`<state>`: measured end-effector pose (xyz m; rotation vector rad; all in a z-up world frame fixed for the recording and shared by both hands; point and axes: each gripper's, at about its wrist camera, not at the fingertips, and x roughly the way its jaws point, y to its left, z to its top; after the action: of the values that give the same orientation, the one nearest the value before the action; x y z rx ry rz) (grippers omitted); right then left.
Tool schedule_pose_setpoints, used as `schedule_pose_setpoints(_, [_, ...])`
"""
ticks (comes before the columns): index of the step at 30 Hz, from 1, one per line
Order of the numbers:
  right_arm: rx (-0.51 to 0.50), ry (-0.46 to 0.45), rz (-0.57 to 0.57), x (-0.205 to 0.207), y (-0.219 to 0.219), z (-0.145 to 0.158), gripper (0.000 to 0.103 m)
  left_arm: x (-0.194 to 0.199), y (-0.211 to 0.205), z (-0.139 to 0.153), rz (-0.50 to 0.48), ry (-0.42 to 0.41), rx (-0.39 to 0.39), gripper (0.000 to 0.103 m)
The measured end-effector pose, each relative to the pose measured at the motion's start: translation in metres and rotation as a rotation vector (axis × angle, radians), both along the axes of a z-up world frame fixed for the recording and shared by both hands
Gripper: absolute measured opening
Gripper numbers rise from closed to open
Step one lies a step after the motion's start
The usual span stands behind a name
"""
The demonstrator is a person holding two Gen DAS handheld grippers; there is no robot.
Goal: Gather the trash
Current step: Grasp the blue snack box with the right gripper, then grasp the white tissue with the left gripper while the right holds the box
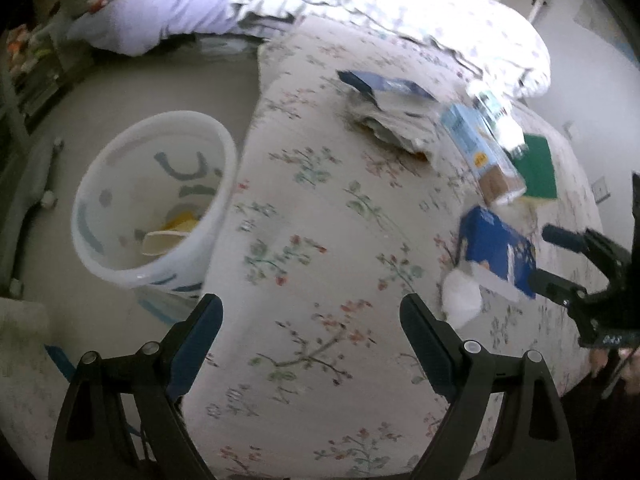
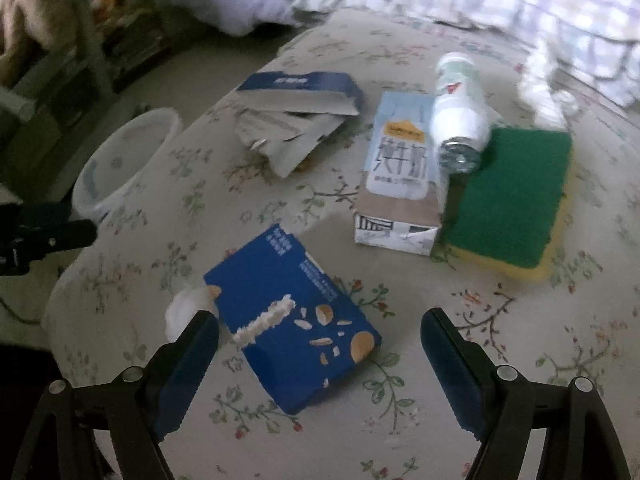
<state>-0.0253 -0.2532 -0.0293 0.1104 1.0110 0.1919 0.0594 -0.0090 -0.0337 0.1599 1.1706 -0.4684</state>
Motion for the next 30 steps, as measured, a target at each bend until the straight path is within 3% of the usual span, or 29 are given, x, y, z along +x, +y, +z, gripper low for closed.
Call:
schedule_pose_setpoints(10, [-0.043,0.024,0.142,0.002,0.007,-0.024,0.086,-0.018,-0.018,-0.017,-0.069,0.029,0.02,0.092])
schedule_pose_setpoints(11, [-0.065,0.021,0.145,0.002,0.008,-0.026,0.083,-0.02,-0.02,-0.018,-0.075,0.026,0.02,0.092])
schedule_pose_setpoints(13, [-0.087,0.019,0.15,0.002,0.01,-0.03,0.068,-0.024,-0.026,-0.018,-0.092,0.018,0.017,0.092])
schedule_pose_setpoints(17, [-0.089,0.012,0.151,0.001,0.009,-0.03,0.065,-0.031,-0.04,-0.018,-0.122,0.001,0.004,0.092])
schedule_pose_setpoints(23, [-0.026,-0.045,0.026,-0.012,-0.014,-0.015,0.065,-0.045,-0.068,-0.017,-0.204,-0.026,-0.02,0.091])
schedule_pose_setpoints(28, [0.009,-0.092,-0.078,-0.034,-0.033,-0.003,0.065,-0.054,-0.088,-0.018,-0.257,-0.035,-0.029,0.069])
schedule_pose_setpoints(30, [0.028,-0.102,-0.116,-0.043,-0.04,0.0,0.065,-0.056,-0.091,-0.02,-0.259,-0.03,-0.026,0.066])
